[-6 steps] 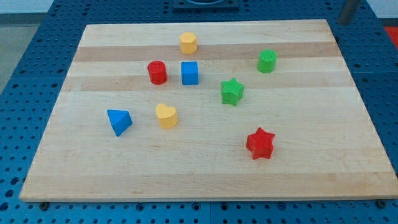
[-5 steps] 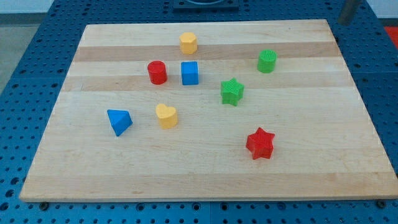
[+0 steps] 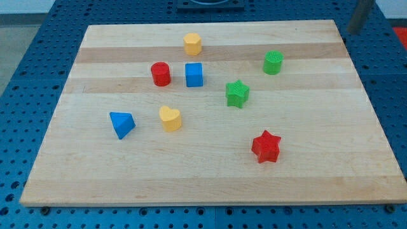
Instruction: Push the green star to the green circle
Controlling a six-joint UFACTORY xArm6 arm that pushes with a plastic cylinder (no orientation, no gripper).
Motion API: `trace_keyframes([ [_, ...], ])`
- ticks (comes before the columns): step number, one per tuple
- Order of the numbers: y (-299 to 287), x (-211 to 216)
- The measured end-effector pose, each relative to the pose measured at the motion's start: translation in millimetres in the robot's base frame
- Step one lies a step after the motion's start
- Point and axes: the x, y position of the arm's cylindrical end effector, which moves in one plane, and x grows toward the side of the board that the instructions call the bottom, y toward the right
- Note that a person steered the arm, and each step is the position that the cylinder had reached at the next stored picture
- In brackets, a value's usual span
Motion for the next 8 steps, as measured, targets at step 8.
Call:
trace_keyframes([
  [8,-189,187],
])
